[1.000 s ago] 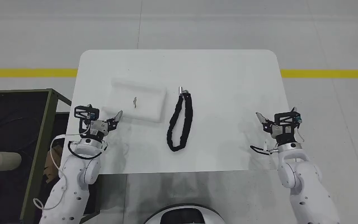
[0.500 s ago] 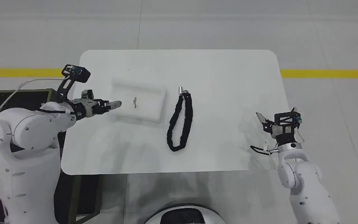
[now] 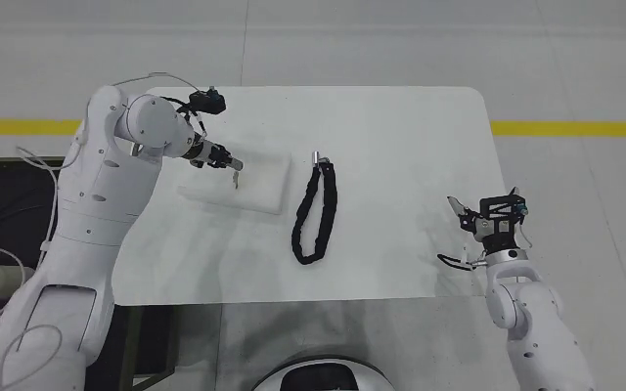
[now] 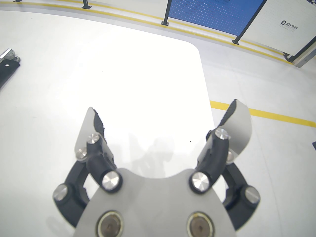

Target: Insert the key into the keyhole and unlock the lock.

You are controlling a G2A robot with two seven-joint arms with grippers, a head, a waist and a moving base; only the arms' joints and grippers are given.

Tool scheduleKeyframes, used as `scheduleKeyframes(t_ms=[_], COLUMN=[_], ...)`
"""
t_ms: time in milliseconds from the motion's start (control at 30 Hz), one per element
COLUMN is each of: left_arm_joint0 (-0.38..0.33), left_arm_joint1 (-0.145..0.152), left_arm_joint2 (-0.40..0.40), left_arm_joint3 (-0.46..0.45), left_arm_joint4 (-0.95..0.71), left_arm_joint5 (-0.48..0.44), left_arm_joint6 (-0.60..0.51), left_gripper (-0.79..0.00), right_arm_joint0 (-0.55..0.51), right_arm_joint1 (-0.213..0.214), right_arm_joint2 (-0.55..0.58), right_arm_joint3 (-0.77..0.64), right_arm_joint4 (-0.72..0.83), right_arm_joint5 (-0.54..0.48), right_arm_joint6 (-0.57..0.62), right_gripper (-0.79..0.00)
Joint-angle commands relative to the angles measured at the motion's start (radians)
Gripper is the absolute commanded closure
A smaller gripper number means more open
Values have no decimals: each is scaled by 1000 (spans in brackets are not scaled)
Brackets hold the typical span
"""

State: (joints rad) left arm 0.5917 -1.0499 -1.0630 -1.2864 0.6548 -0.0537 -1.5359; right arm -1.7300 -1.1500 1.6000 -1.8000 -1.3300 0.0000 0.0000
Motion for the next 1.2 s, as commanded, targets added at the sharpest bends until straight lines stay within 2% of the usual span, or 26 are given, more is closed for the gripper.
scheduleKeyframes(t_ms=[0, 67, 300, 600, 733, 800, 900, 967, 1067, 1133, 1167], left_arm_joint0=[-30, -57, -114, -146, -157, -160, -167, -170, -177, -182, -184], left_arm_joint1=[-2, -3, -8, -18, -28, -34, -43, -49, -58, -64, -67], left_arm_joint2=[55, 96, 198, 236, 247, 250, 258, 260, 262, 263, 264], left_arm_joint3=[39, 71, 135, 197, 228, 241, 263, 277, 302, 316, 323], left_arm_joint4=[-27, -47, -108, -168, -180, -179, -164, -159, -159, -158, -157], left_arm_joint5=[0, 5, 13, -13, -33, -36, -42, -44, -50, -54, -56], left_arm_joint6=[0, 0, 0, 0, 0, 7, 23, 32, 36, 37, 38], left_gripper=[-474, -388, -225, -225, -166, -206, -209, -172, -166, -99, -99], right_arm_joint0=[0, 0, 0, 0, 0, 0, 0, 0, 0, 0, 0], right_arm_joint1=[0, 0, 0, 0, 0, 0, 0, 0, 0, 0, 0], right_arm_joint2=[0, 0, 0, 0, 0, 0, 0, 0, 0, 0, 0], right_arm_joint3=[0, 0, 0, 0, 0, 0, 0, 0, 0, 0, 0], right_arm_joint4=[0, 0, 0, 0, 0, 0, 0, 0, 0, 0, 0], right_arm_joint5=[0, 0, 0, 0, 0, 0, 0, 0, 0, 0, 0], right_arm_joint6=[0, 0, 0, 0, 0, 0, 0, 0, 0, 0, 0], right_gripper=[-785, -785, -785, -785, -785, -785, -785, -785, -785, -785, -785])
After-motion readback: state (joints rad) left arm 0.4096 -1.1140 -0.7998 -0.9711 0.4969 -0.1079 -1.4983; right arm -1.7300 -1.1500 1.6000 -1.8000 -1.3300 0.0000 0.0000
